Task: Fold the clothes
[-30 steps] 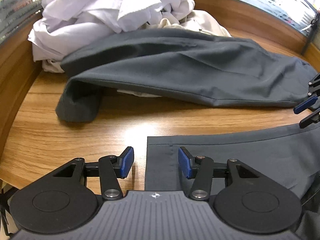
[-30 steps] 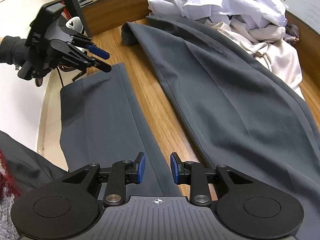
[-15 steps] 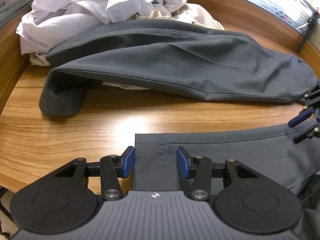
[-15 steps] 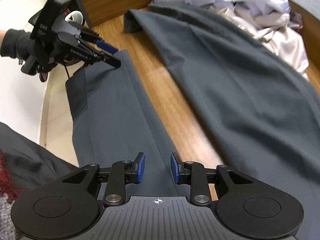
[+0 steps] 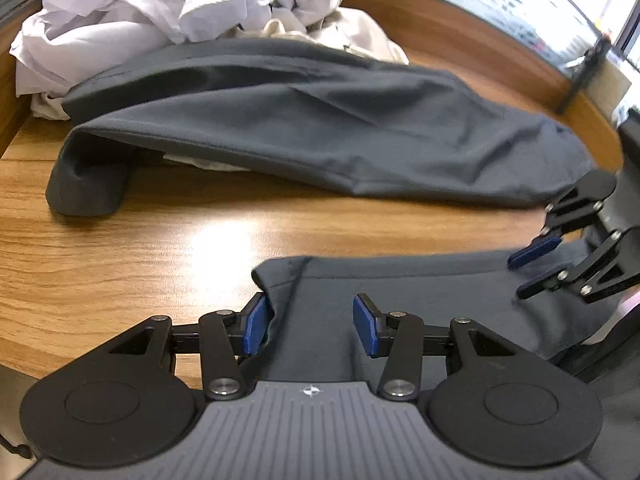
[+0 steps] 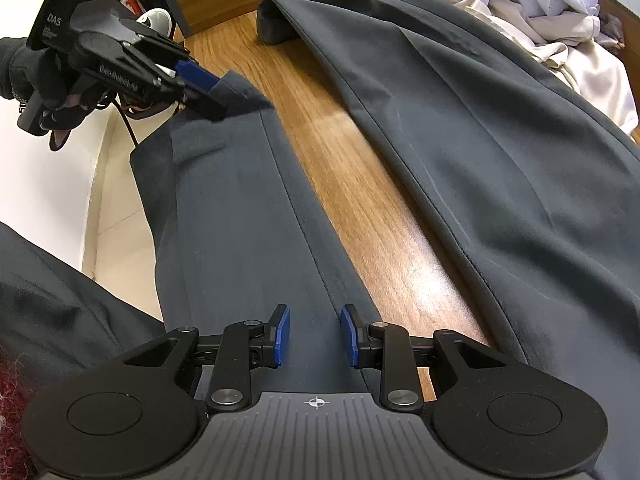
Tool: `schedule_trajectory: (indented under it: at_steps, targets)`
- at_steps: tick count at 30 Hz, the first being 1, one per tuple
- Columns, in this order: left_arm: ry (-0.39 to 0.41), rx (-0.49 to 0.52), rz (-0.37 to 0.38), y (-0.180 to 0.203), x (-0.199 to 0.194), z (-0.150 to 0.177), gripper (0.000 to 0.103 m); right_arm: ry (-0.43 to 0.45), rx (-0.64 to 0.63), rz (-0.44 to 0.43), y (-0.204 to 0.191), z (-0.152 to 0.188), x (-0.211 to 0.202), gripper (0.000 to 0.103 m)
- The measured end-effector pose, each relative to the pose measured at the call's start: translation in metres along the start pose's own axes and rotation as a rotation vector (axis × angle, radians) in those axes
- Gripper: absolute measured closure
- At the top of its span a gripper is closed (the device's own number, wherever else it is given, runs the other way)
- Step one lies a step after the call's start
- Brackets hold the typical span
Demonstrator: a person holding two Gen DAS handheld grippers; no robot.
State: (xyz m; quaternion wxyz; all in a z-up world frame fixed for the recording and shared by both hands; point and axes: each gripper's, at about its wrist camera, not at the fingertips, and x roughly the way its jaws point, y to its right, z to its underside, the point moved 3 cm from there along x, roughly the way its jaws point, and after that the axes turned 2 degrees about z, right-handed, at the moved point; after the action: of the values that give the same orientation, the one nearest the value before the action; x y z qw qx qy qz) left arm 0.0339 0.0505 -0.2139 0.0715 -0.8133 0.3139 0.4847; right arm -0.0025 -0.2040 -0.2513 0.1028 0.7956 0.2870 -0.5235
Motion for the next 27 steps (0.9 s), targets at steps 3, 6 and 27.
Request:
schedule_trajectory:
  at_steps: [3, 6, 27]
  targets:
    - [0.014, -0.006, -0.041, -0.004, 0.004, 0.0, 0.067, -0.001, -0.002, 0.002, 0.0, 0.0, 0.0, 0.072]
    - [0.037, -0.006, -0.1, -0.006, -0.001, -0.002, 0.071, -0.003, -0.005, 0.006, -0.001, 0.0, -0.001, 0.072]
    - [0.111, 0.015, -0.275, 0.017, -0.022, 0.013, 0.071, -0.006, -0.017, 0.014, -0.007, -0.003, 0.001, 0.066]
